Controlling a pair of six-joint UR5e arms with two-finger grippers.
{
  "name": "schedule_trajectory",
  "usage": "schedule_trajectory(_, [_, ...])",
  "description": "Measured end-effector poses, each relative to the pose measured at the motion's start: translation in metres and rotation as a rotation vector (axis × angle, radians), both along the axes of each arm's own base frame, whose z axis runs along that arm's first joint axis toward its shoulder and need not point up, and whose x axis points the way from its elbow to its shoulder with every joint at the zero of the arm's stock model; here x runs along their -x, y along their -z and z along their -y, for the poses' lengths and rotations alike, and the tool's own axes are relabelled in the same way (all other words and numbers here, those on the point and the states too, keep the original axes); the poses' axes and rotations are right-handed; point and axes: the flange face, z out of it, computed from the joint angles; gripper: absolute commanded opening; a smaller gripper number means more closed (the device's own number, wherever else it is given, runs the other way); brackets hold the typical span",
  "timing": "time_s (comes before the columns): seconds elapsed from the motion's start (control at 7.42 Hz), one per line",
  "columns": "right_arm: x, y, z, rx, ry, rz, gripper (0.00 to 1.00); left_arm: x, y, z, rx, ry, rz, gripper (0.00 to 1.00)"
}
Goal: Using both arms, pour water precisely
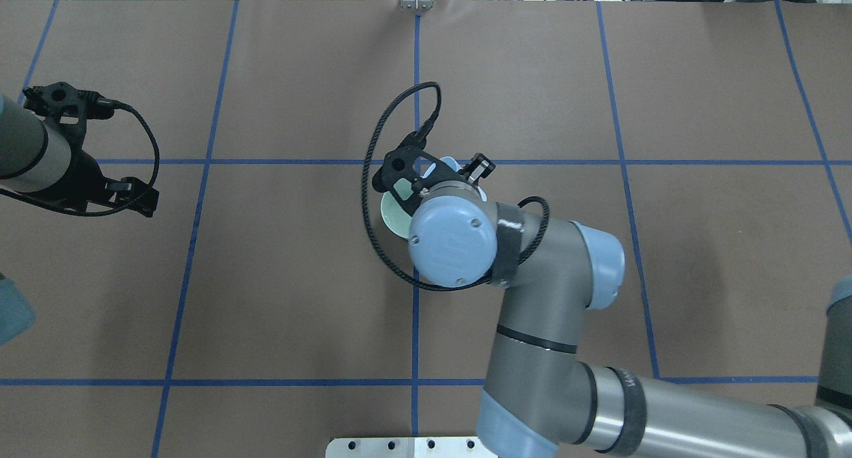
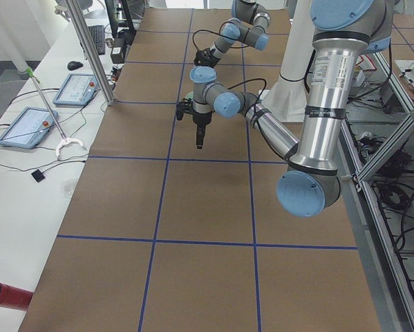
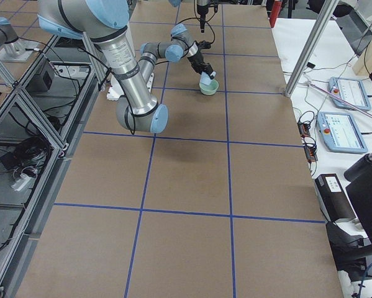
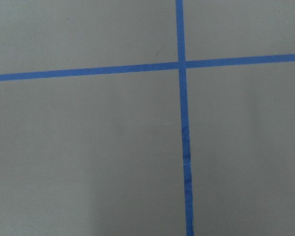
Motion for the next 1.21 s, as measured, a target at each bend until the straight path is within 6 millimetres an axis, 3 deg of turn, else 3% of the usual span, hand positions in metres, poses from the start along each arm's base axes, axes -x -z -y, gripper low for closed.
schedule_trajectory(0.4, [-0.128, -0.065, 0.026, 0.153, -0.295, 0.186, 0.00, 0.001, 0.005, -0.001, -0.005, 0.003, -0.006, 1.00])
schedule_trajectory(0.67, [-0.208, -0.115, 0.032, 0.186, -0.434, 0.200, 0.00, 0.002, 0.007, -0.002, -0.008, 0.005, -0.010, 1.00])
schedule_trajectory(0.94, [-0.260, -0.180, 0.042, 0.162, -0.521, 0.261, 0.00, 0.002, 0.008, -0.002, -0.009, 0.006, -0.010, 1.00])
schedule_trajectory(1.21, [-0.281, -0.268, 0.043, 0.137, -0.578, 0.375, 0.00, 0.002, 0.008, -0.002, 0.003, 0.020, -0.012, 1.00])
